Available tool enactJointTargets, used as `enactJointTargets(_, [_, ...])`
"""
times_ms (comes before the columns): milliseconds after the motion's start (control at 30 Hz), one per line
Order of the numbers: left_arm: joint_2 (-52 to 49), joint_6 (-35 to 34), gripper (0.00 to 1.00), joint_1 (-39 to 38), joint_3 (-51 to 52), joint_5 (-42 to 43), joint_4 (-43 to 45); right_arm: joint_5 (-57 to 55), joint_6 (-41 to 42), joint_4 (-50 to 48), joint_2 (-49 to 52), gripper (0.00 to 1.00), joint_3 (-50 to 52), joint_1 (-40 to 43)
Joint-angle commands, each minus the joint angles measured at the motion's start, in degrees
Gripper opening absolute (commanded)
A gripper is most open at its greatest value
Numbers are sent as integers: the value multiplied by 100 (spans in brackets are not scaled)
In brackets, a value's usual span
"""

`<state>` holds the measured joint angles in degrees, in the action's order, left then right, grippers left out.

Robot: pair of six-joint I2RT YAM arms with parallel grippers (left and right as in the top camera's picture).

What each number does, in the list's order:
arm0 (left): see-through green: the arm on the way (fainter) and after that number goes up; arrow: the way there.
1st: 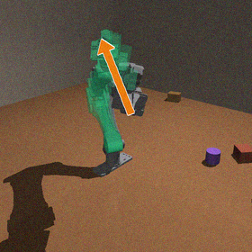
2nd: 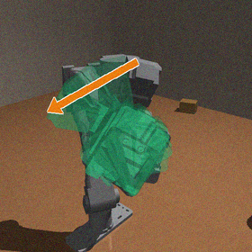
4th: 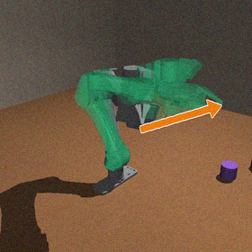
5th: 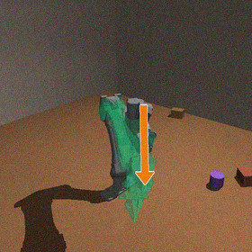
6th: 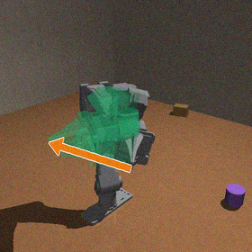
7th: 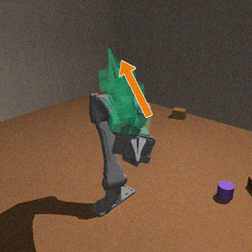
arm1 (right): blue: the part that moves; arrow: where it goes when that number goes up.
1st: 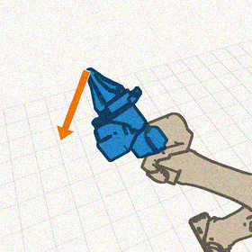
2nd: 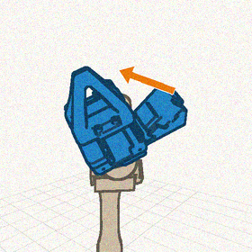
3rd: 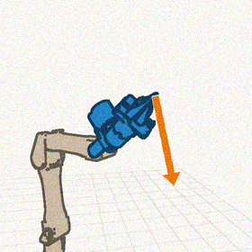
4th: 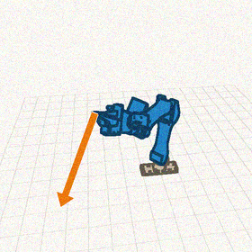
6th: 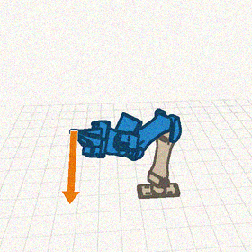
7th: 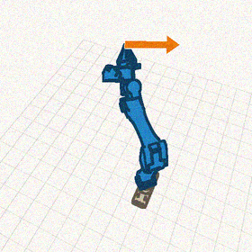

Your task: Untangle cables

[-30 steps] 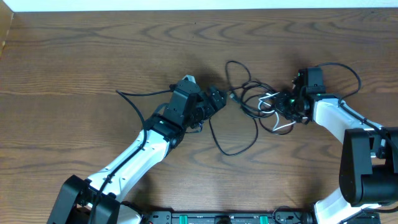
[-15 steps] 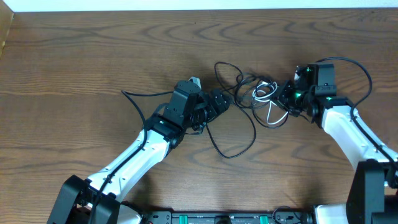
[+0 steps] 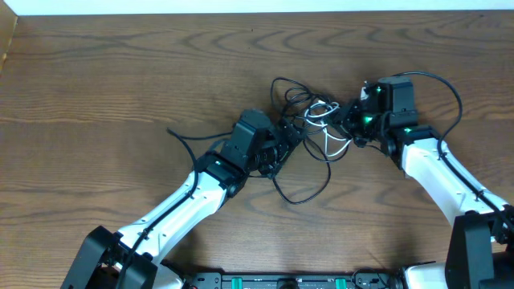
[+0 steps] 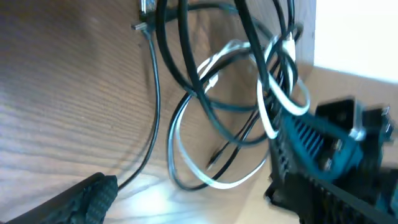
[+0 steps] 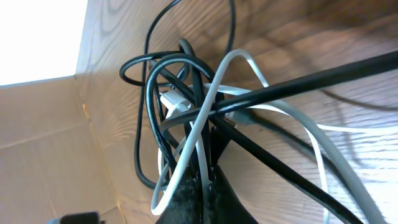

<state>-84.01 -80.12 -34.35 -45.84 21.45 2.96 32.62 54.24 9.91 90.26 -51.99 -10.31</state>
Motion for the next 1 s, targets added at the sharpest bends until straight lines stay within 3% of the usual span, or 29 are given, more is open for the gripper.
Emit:
enactJointTargets(0, [-35, -1161, 92, -13, -50, -612, -11, 190, 146, 13, -79, 1, -9, -186])
enactJointTargets(133, [-35, -1515, 92, -13, -48, -957, -11, 450, 177, 7, -79, 1, -9, -319])
enactJointTargets(400, [-101, -1513, 92, -13, -48, -1342, -13, 1097, 363, 15, -79, 1, -9, -509])
enactJointTargets(500, [-144, -1515, 75, -7, -50, -1543, -13, 1294, 363, 15, -79, 1, -9, -522])
enactJointTargets(600, [-155, -1497, 47, -7, -48, -1764, -39, 1340, 363, 13, -79, 1, -9, -522])
enactJointTargets(767, [-155, -1467, 19, -7, -50, -2245, -221, 1563, 354, 15, -79, 1, -9, -522])
enactJointTargets(800, [-155, -1467, 9, 7, -50, -2282, -267, 1578, 332, 17, -79, 1, -9, -522])
enactJointTargets(967, [-155, -1088, 8, 157, -50, -2282, -315, 1482, -94, 52, -79, 1, -9, -522])
